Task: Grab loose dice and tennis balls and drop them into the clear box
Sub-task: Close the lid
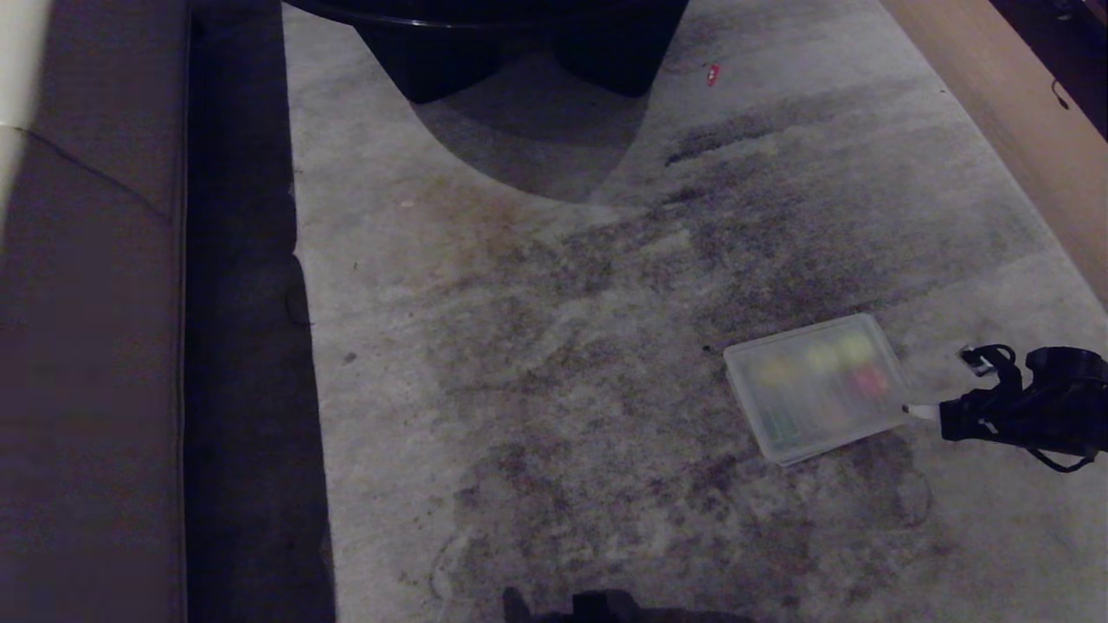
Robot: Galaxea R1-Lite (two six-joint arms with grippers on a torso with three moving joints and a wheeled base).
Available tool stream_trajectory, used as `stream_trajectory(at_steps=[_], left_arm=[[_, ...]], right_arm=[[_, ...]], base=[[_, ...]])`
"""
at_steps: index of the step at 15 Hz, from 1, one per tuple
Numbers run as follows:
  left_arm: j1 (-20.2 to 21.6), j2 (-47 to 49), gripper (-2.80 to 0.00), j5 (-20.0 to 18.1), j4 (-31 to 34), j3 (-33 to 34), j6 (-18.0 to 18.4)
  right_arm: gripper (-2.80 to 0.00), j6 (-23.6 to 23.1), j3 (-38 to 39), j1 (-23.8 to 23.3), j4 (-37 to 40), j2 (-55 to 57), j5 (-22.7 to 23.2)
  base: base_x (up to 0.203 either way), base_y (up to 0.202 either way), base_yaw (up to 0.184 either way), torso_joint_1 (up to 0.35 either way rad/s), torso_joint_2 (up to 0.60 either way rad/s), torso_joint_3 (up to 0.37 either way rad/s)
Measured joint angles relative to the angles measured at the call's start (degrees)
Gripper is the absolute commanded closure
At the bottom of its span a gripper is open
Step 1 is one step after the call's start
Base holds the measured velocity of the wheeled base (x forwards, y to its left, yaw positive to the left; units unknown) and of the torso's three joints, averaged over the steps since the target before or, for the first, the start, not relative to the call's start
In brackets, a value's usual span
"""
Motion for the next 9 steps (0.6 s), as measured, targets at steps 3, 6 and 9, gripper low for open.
stream_trajectory(at_steps=[3, 6, 9], left_arm=[[0.00, 0.00, 0.00, 0.02, -0.02, 0.00, 0.02], [0.00, 0.00, 0.00, 0.04, -0.02, 0.00, 0.04], [0.00, 0.00, 0.00, 0.02, -0.02, 0.00, 0.01]], right_arm=[[0.00, -0.05, -0.33, -0.81, 0.80, -0.57, -0.13], [0.00, -2.27, -1.00, -1.43, 1.43, -1.22, -1.21], [0.00, -3.83, -1.46, -1.54, 1.49, -0.56, -4.18]], base=[[0.000, 0.000, 0.000, 0.000, 0.00, 0.000], [0.000, 0.000, 0.000, 0.000, 0.00, 0.000], [0.000, 0.000, 0.000, 0.000, 0.00, 0.000]])
